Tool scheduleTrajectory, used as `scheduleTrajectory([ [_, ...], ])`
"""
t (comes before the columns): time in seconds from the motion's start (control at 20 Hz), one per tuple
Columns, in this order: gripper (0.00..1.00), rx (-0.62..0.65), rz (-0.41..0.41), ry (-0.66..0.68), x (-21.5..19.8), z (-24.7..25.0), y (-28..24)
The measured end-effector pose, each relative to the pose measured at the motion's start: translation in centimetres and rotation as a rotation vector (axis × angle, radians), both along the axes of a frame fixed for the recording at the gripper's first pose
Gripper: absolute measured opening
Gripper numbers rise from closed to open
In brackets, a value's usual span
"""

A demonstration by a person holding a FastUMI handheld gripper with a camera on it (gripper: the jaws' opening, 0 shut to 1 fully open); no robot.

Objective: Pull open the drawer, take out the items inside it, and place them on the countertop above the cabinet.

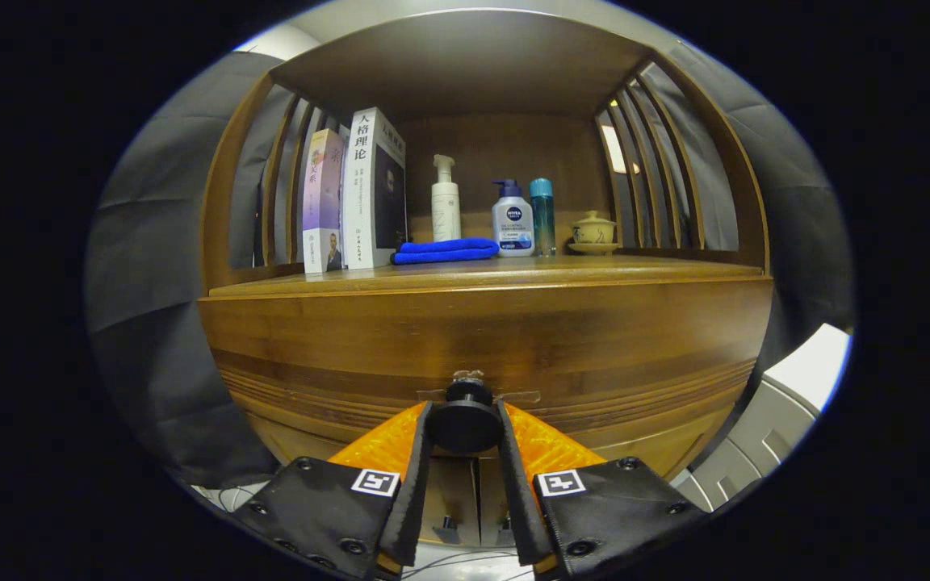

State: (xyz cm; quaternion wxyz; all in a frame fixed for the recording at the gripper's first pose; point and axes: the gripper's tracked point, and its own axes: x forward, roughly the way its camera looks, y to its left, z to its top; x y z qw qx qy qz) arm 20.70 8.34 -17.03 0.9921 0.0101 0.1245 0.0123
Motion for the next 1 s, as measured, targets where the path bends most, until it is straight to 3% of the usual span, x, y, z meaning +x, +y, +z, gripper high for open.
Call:
scheduleTrajectory([
  [0.2, 0.53, 0.007, -0.019, 0.026, 0.1, -0.5, -0.5],
  [0.3, 0.59, -0.005, -0.02, 0.022, 0.1, -0.4, -0.4],
  [0.5, 0.61, -0.107, -0.036, -0.02, -0.3, 0.1, -0.7],
  [0.65, 0.64, -0.1, -0.024, -0.027, -1.1, 0.1, -0.1],
  [1.0, 0.87, -0.058, -0.073, -0.034, -2.0, -0.1, -1.4],
])
